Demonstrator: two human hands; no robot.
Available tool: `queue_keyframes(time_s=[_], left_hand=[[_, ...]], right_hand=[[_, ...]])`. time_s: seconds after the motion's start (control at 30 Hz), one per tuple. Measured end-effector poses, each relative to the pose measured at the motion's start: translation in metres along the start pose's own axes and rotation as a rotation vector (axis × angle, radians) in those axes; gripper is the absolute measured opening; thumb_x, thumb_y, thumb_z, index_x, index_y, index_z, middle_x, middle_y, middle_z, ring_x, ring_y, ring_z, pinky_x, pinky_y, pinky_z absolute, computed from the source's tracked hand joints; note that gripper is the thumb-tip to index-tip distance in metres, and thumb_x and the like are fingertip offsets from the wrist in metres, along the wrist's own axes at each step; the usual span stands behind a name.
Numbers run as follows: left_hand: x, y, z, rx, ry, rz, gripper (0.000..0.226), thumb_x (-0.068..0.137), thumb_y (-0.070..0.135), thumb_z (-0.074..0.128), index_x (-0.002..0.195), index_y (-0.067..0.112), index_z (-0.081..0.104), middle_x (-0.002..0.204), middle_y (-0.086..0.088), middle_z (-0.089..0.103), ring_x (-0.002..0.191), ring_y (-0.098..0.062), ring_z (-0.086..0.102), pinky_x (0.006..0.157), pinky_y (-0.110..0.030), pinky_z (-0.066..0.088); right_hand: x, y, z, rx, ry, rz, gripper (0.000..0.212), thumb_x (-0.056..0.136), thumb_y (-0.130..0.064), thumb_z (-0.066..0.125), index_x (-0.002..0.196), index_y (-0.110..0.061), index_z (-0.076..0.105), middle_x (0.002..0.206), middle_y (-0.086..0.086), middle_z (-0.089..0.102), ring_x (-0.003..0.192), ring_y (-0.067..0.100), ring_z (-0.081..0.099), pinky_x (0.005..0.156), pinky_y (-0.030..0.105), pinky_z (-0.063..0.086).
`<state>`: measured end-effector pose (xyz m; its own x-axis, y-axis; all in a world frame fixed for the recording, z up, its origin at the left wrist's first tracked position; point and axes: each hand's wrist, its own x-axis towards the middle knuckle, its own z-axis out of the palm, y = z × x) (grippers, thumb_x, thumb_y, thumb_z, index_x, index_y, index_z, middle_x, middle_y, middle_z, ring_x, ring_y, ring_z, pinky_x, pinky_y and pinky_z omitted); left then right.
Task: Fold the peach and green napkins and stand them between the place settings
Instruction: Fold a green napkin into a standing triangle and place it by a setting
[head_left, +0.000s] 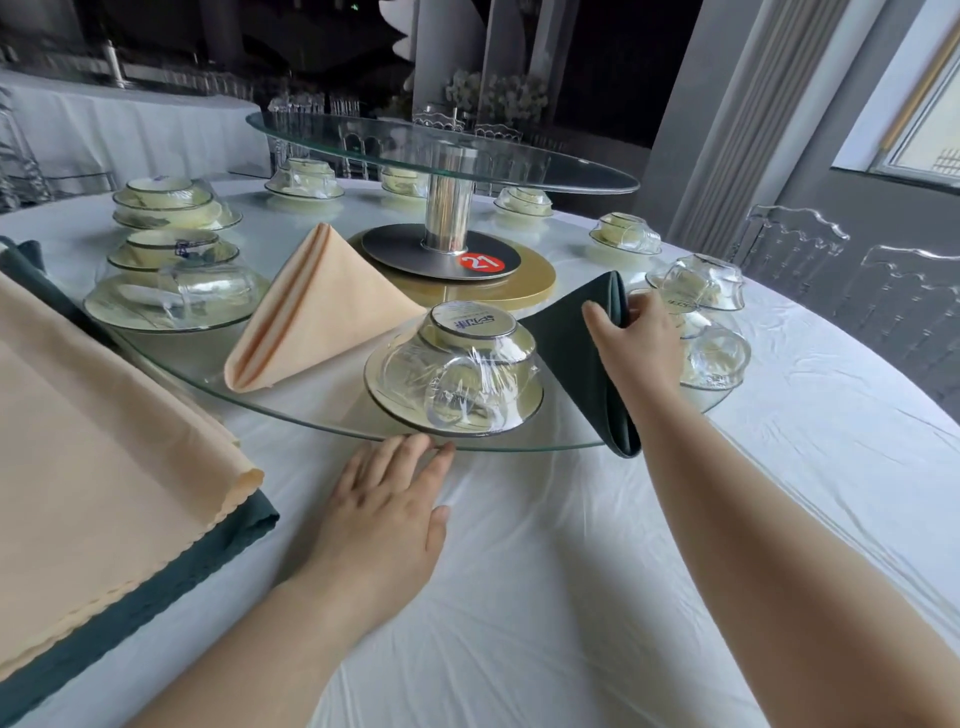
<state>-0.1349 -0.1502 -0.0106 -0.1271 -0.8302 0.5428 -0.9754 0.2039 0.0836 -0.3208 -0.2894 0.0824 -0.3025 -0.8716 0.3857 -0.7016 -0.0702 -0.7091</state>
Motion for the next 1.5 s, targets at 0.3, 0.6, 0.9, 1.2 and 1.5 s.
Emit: queue_keyframes(time_s=[0.3, 0.6, 0.9, 1.2, 1.5], left_hand=[[-0.001, 0.003, 0.000, 0.019, -0.007, -0.006, 0.050, 0.072, 0.032, 0.035, 0.098, 0.009, 0.071, 0.098, -0.011, 0.069, 0.098, -0.020, 0.041, 0.084, -0.034, 0.028], [-0.001, 0.000, 0.005, 0.072, 0.037, -0.001, 0.049, 0.071, 0.033, 0.035, 0.098, 0.013, 0.071, 0.098, -0.007, 0.069, 0.098, -0.019, 0.042, 0.084, -0.033, 0.031], [0.002, 0.008, -0.015, 0.023, -0.257, -0.100, 0.074, 0.070, 0.042, 0.014, 0.123, 0.013, 0.058, 0.129, -0.010, 0.054, 0.119, -0.024, 0.051, 0.092, -0.039, 0.046], [0.000, 0.016, -0.032, -0.036, -0.429, -0.147, 0.052, 0.100, 0.033, 0.021, 0.146, 0.027, -0.002, 0.154, 0.006, -0.013, 0.142, -0.013, -0.008, 0.113, -0.028, -0.001], [-0.009, 0.017, -0.050, -0.184, -0.415, -0.144, 0.045, 0.099, 0.031, 0.032, 0.143, 0.025, 0.027, 0.154, 0.006, 0.011, 0.141, -0.010, 0.009, 0.109, -0.022, 0.008]], right_hand=[[-0.047, 0.032, -0.001, -0.208, -0.051, -0.006, 0.052, 0.080, -0.047, 0.057, 0.111, -0.006, 0.045, 0.116, 0.009, 0.052, 0.113, 0.029, 0.041, 0.094, 0.036, 0.028], [-0.033, 0.030, 0.012, -0.181, -0.052, 0.033, 0.051, 0.081, -0.048, 0.053, 0.112, -0.007, 0.046, 0.118, 0.008, 0.053, 0.115, 0.029, 0.041, 0.097, 0.039, 0.026], [-0.050, 0.033, -0.004, -0.160, -0.092, -0.020, 0.070, 0.078, -0.051, 0.058, 0.134, -0.018, 0.033, 0.133, 0.000, 0.045, 0.127, 0.022, 0.034, 0.103, 0.036, 0.019], [-0.122, 0.022, -0.039, -0.236, -0.196, -0.189, 0.059, 0.087, -0.034, 0.052, 0.139, -0.020, 0.027, 0.140, -0.002, 0.034, 0.130, 0.019, 0.024, 0.102, 0.027, 0.013], [-0.182, 0.033, -0.040, -0.359, -0.455, -0.359, 0.043, 0.088, -0.047, 0.033, 0.119, -0.022, 0.047, 0.130, -0.006, 0.042, 0.126, 0.015, 0.032, 0.100, 0.019, 0.020]])
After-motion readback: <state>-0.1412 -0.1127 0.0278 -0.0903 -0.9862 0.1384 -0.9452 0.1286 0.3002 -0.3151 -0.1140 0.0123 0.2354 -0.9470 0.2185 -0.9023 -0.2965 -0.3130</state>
